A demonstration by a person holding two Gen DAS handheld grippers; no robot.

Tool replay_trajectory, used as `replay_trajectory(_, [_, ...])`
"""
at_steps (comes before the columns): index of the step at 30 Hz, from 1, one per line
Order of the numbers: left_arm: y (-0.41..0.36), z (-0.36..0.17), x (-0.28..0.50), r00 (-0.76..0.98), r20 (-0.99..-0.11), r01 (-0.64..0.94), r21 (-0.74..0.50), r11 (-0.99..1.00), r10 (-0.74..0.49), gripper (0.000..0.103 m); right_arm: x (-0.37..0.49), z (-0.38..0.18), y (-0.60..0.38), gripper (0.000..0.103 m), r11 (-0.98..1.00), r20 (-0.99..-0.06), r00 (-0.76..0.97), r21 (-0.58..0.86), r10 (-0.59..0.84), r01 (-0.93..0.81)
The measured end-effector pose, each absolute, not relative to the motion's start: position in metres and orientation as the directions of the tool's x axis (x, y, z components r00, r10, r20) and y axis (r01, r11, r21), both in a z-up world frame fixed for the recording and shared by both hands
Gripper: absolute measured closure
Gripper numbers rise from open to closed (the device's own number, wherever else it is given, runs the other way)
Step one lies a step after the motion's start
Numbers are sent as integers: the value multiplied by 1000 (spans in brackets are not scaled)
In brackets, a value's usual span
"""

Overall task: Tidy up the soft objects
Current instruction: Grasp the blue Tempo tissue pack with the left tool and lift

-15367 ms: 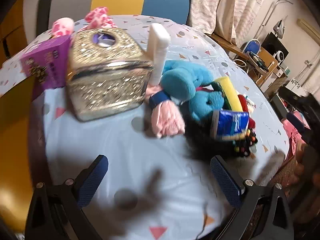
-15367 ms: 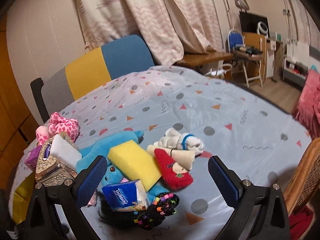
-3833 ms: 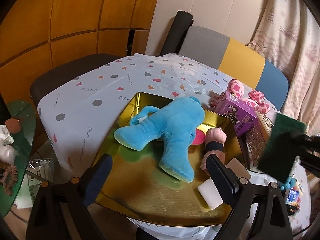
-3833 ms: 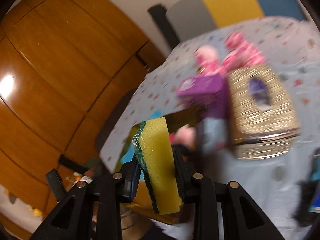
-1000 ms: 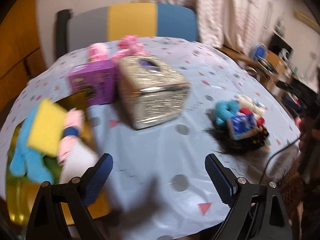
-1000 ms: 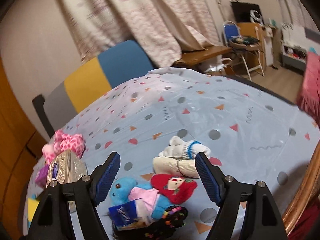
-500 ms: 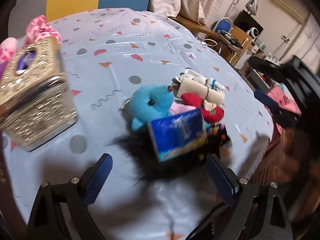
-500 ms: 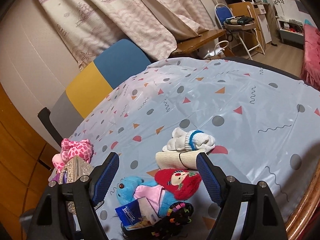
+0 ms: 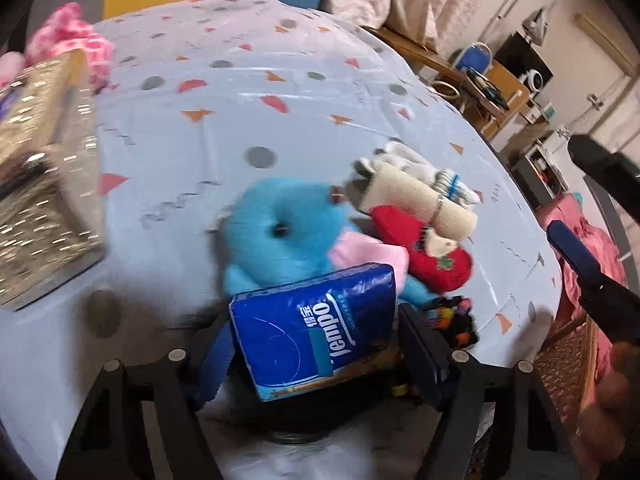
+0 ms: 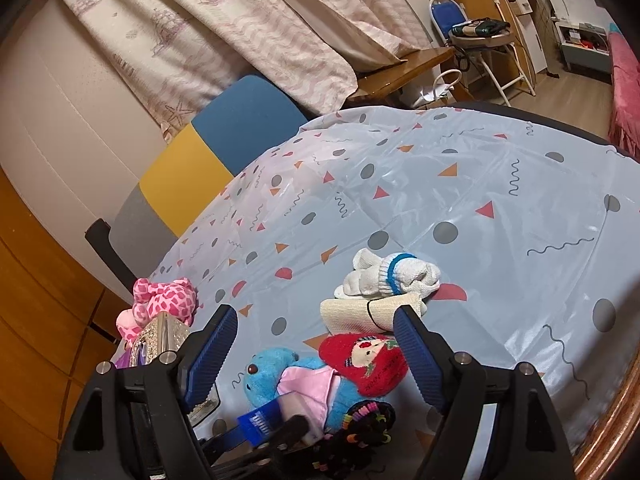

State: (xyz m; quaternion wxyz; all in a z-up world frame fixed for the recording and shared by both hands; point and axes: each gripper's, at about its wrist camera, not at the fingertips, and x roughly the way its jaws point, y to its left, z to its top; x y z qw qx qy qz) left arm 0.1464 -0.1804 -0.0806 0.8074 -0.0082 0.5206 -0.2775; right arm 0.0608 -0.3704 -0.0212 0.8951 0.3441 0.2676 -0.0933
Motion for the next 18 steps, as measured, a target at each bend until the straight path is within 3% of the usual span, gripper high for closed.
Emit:
replay_trajectory(8, [-105,-64,131,384,-797,384,-321,866,-466,26,70,-25,-365,21,768,-610,793,505,-5,393])
replay_trajectory(18, [-45,-78,82,501,-815,403,-79,912,-292,26,75,-49,-313,21,820,-777,623,416,96,393])
